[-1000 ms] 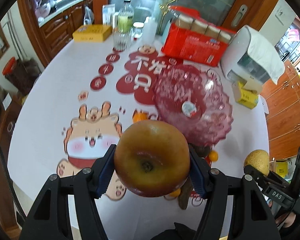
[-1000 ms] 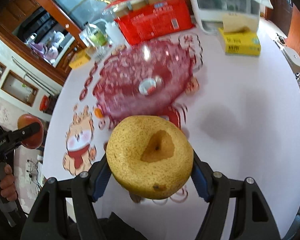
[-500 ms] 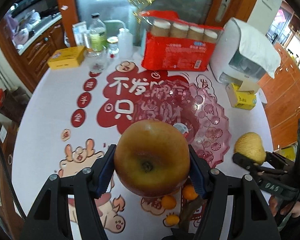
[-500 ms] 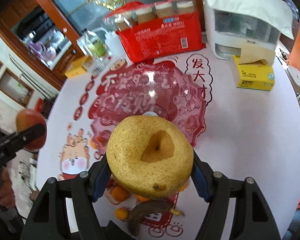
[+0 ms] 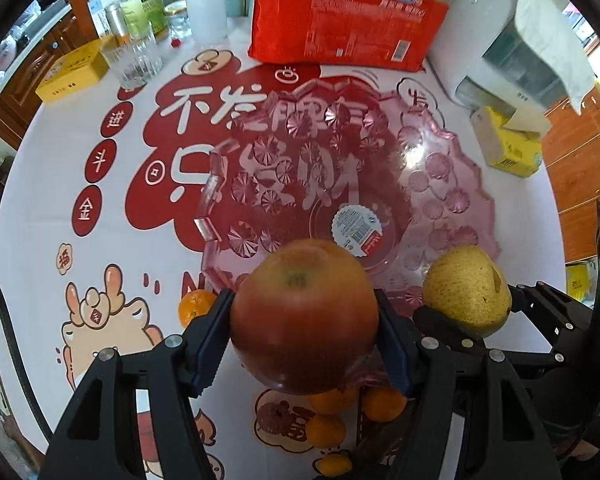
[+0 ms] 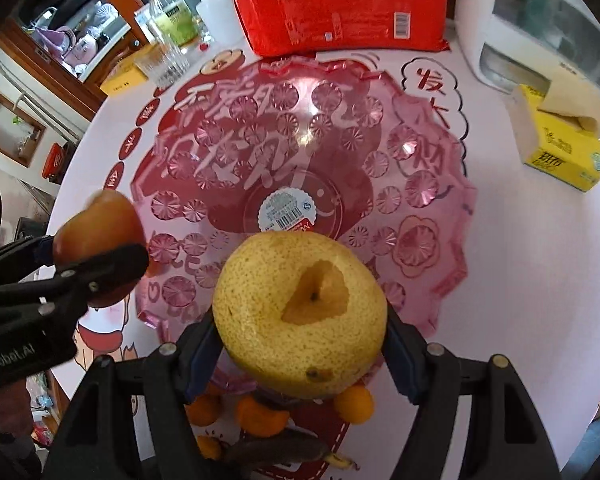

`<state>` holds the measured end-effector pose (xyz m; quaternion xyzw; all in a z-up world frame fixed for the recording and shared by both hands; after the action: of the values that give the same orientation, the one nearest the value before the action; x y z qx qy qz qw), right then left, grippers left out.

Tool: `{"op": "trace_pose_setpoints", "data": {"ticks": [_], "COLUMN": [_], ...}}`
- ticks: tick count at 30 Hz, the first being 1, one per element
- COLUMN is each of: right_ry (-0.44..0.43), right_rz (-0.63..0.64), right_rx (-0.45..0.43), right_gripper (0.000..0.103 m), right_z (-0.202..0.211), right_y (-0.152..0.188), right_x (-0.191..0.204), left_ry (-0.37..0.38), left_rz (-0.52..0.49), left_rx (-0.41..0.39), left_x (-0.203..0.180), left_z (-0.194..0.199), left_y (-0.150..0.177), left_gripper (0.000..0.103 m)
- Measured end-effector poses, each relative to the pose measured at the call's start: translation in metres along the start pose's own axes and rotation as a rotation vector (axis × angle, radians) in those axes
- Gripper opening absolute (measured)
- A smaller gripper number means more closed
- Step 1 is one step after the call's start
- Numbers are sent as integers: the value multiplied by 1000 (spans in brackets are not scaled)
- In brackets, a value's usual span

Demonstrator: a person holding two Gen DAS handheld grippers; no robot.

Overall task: Organize fruits
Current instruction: 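Carry apple and pear into the pink glass bowl and open both tools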

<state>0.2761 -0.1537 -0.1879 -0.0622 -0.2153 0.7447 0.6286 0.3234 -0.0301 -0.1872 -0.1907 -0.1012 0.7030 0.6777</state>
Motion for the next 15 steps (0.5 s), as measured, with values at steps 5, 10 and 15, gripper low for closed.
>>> {"op": "trace_pose_setpoints", "data": {"ticks": [5, 10, 15], "right_ry": [16, 27, 32], "right_rz": [5, 28, -20], "right_rx": [20, 16, 50], "right_gripper": [72, 72, 73], "right_z": [-11, -13, -16], "right_y": [0, -2, 4], "right_x": [0, 5, 2], "left_ry": [-17, -58, -45], "left_rz": [-33, -105, -74], "left_rx": [-18, -92, -100], "left_x": [1, -4, -1], "left_z": [-7, 5, 16], "left_y": [-4, -14, -12], "left_gripper": [64, 65, 68]}}
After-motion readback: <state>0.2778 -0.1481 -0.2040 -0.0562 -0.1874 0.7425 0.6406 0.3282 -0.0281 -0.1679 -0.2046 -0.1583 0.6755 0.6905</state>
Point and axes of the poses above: each gripper's, at about its wrist camera, not at the fingertips, and z roughly against the way its jaws point, x to its left, y to its underside, the point moved 7 cm from there along -z, roughly the way its jaws point, and after that the axes turned 11 degrees about -x, right-handed, at the moved point
